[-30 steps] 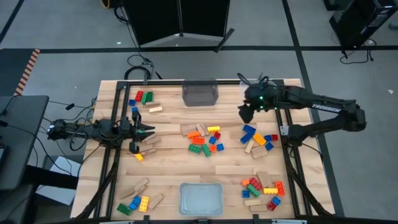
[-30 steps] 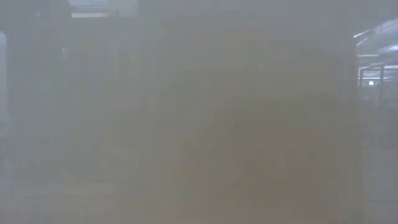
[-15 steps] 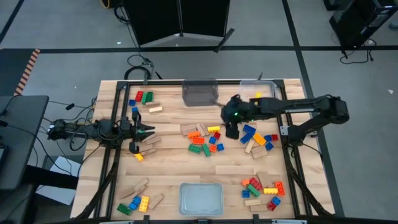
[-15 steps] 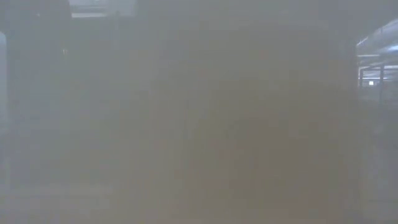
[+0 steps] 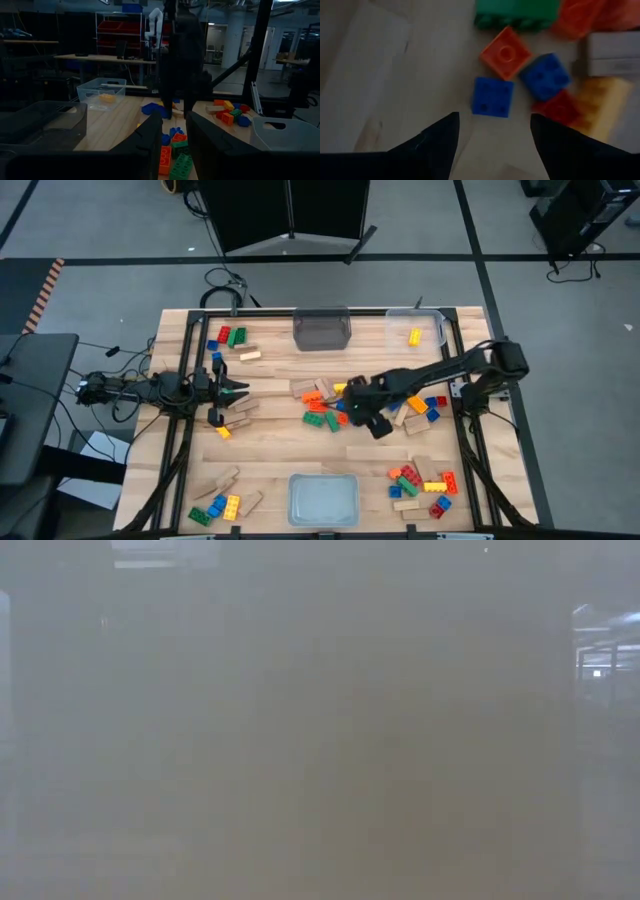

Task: Sort blocks by size
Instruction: Put the small blue game piece into the black bin

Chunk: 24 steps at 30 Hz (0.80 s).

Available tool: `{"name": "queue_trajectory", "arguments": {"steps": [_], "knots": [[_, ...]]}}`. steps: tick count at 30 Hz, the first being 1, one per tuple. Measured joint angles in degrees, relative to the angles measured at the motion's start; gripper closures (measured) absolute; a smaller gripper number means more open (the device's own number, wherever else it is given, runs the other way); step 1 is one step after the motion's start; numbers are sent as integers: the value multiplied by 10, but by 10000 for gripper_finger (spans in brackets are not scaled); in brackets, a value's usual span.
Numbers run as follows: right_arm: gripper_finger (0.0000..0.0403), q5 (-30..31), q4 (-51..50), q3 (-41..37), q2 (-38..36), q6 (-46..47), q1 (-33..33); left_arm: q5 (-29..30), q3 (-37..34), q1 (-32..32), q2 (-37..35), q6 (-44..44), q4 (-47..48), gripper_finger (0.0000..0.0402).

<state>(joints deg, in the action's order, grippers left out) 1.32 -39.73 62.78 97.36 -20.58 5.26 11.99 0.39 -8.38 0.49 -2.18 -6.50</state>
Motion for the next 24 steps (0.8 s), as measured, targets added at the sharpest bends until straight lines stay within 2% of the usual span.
{"name": "queue_trajectory", "arguments": {"steps": [10,24], "knots": [[146,1,19,1,82,53,6,0,0,0,0,0,0,305],[147,-3,33,0,87,99,6,0,0,0,0,0,0,305]]}}
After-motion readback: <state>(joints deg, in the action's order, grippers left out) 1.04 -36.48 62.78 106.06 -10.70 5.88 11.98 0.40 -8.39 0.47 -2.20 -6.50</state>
